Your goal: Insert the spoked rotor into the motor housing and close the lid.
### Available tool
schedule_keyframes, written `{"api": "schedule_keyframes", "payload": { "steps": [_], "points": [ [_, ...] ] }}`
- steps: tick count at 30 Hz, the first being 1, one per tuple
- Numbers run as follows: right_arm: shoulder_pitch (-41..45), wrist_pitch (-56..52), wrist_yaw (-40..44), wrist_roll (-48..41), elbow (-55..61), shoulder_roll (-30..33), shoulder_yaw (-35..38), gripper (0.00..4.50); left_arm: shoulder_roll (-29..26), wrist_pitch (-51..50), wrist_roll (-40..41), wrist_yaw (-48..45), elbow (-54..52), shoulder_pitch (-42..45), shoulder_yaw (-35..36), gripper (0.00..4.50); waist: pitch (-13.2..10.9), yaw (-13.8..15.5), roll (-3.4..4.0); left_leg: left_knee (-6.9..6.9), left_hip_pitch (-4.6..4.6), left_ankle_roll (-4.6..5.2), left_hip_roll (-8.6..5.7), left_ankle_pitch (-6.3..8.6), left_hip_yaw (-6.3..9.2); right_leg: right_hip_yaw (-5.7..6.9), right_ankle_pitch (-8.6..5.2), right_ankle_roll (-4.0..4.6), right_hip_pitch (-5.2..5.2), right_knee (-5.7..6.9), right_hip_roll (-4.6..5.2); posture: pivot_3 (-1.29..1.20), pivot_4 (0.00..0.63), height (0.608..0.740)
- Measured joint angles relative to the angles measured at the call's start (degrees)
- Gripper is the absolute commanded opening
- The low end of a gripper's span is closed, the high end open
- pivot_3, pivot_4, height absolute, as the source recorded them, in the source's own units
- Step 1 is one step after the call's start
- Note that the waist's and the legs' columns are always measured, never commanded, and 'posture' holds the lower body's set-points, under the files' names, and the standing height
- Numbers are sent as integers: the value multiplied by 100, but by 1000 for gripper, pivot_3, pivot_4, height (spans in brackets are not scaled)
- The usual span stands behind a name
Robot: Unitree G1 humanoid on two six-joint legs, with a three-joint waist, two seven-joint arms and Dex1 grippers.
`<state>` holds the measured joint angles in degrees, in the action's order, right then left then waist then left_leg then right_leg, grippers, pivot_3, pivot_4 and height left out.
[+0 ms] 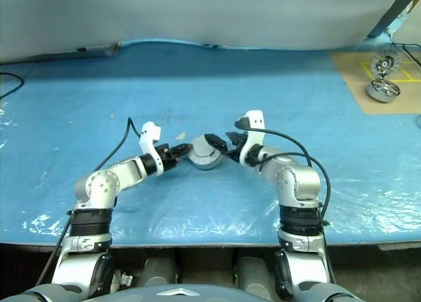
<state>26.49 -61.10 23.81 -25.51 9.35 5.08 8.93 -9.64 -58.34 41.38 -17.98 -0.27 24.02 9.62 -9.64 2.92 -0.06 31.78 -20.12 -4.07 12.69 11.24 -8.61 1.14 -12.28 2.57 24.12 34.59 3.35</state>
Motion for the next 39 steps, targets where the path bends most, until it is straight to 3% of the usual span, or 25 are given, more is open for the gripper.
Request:
{"api": "schedule_keyframes", "payload": {
  "steps": [11,17,20,25,39],
  "points": [
    [-237,-725,-528,-494,-217,-360,454,4478,23,93,-19,-49,0,-33,-37,0,-1,16,1,-6,0,-1,-2,0,1,0,-2,-4,0,-2,1,0,150,740],
    [-149,-1460,-827,-1214,-475,-933,1331,4478,22,106,-25,-52,-9,-49,-44,0,0,17,1,-14,2,-1,-4,0,1,0,-3,-7,0,-3,2,0,150,740],
    [-10,-1711,-1063,-1448,-679,-1099,1737,3864,21,109,-33,-51,-10,-51,-51,0,0,20,1,-14,2,-1,-6,0,2,0,-4,-8,0,-3,4,0,150,740],
    [98,-1959,-1308,-1753,-855,-1223,2221,2233,-11,123,-83,-48,-12,-67,-31,0,-1,21,2,-25,3,-2,-8,-1,2,0,-4,-14,1,-4,3,0,150,740],
    [-30,-2184,-1485,-2027,-752,-1207,2293,2217,8,144,-112,-59,3,-76,-34,0,-1,85,3,-37,6,-4,-9,-2,3,0,5,-34,1,-6,3,0,150,740]
  ]
}}
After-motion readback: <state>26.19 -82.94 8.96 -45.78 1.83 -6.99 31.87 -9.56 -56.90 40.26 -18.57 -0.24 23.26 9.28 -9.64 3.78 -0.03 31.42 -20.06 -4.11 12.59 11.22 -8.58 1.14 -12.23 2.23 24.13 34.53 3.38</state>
